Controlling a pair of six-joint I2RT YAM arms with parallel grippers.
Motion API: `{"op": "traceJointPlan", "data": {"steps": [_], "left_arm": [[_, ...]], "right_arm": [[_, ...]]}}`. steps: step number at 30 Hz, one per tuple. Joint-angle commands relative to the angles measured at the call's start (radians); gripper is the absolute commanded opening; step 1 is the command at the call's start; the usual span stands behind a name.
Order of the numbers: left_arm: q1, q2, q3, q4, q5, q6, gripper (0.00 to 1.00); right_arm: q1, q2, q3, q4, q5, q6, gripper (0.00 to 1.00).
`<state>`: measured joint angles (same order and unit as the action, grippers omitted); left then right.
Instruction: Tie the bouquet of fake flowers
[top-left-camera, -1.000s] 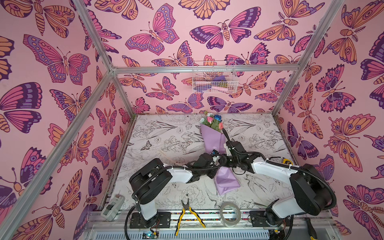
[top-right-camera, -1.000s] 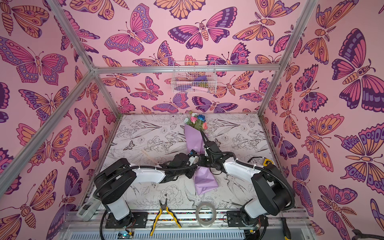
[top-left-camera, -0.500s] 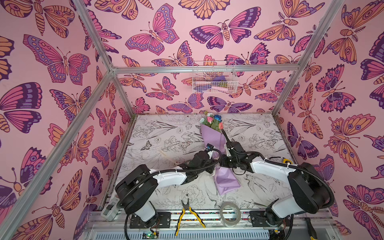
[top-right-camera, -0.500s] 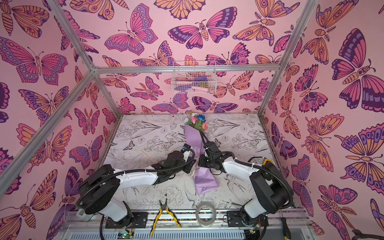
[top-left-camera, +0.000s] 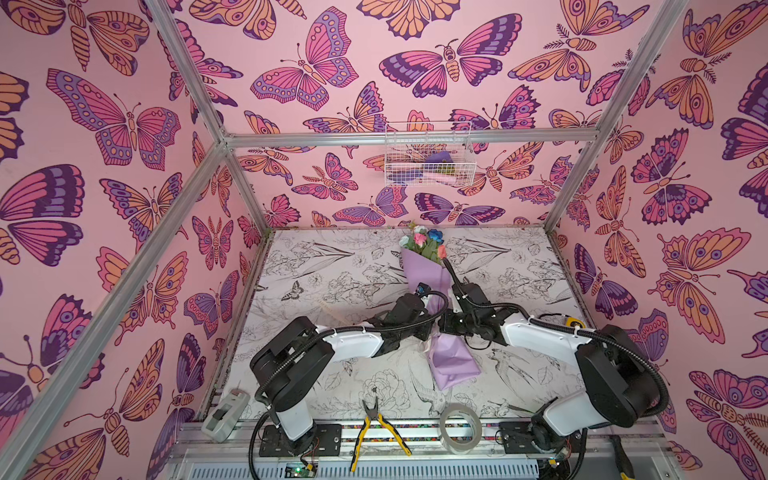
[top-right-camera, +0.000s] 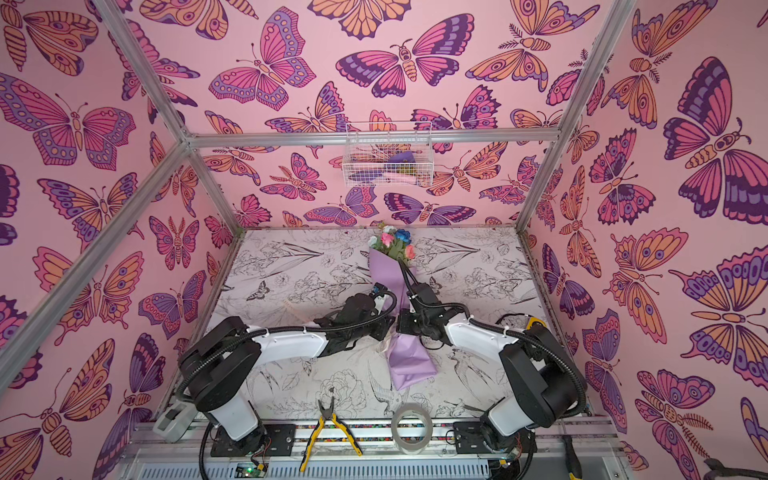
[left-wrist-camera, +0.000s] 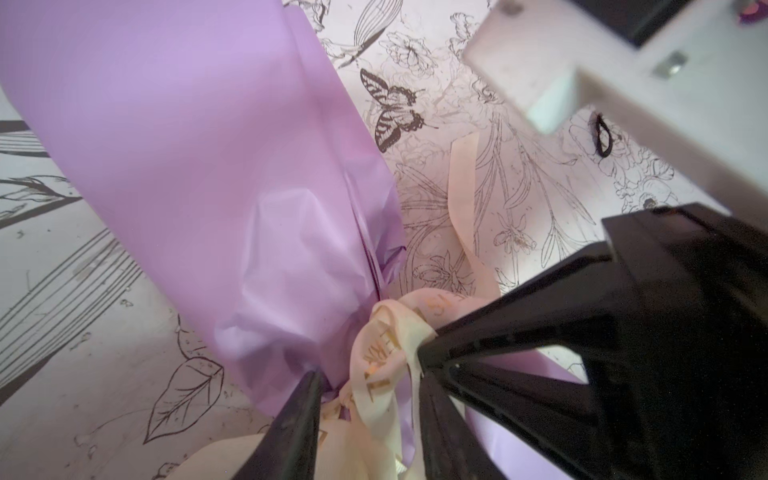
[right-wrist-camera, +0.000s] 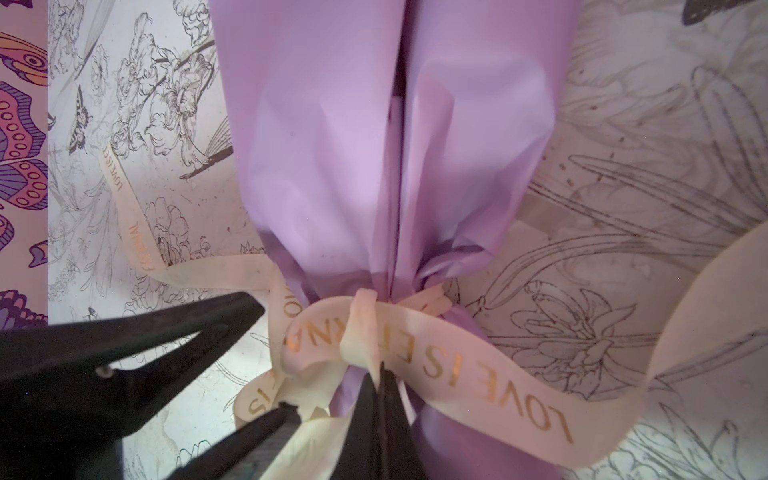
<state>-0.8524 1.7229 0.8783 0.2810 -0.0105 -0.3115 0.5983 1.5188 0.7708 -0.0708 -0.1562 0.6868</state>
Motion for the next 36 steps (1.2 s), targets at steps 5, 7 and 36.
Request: {"op": "traceJointPlan", "data": {"steps": [5,7,36], "left_arm": [[0.021,0.052,0.038,-0.025,0.054,0.002,0.32],[0.029,0.058,0.050,-0.025,0.066,-0.005,0.25],[0.139,0.067,0.172,-0.093,0.345,-0.070,0.00]], "right_arm": [[0.003,-0.006,0.004,0.026,-0.015,0.000,0.00],[0.003,-0.005,0.004,0.026,-0.014,-0.001,0.00],[0.007,-0.186,0.019,-0.062,0.079,-0.167,0.24]]}}
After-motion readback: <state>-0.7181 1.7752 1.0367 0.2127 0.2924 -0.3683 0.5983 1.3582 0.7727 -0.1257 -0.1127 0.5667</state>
